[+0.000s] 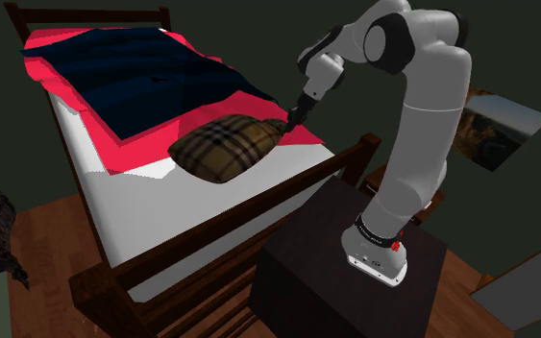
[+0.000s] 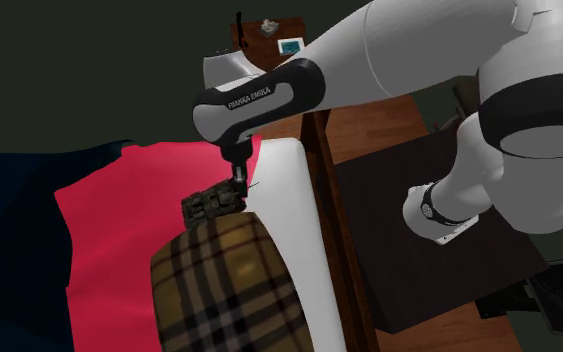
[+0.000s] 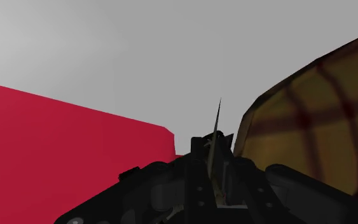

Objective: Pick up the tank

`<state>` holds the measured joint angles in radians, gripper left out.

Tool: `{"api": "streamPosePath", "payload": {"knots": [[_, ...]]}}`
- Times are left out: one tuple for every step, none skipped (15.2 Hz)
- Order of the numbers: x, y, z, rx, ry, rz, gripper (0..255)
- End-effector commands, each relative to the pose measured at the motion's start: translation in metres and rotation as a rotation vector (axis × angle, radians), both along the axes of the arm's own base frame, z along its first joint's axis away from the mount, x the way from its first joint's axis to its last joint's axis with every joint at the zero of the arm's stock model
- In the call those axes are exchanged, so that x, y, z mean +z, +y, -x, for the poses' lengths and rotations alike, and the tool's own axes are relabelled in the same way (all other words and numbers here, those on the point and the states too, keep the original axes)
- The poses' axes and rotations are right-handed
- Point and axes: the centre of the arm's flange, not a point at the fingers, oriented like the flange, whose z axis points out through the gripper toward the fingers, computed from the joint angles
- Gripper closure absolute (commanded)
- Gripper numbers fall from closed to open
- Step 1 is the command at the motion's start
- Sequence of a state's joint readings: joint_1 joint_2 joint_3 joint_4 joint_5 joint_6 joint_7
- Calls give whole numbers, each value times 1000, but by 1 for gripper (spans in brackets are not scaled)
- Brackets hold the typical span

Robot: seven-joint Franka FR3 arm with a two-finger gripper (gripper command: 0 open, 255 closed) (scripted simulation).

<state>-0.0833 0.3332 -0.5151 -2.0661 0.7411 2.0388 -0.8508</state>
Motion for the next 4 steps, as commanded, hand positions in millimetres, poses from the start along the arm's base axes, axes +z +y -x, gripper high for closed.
{"api": "streamPosePath", "payload": {"knots": [[12, 0, 0, 0, 0, 0, 255], [17, 0, 0, 0, 0, 0, 255], [18, 0, 0, 0, 0, 0, 255], [18, 0, 0, 0, 0, 0, 255]]}}
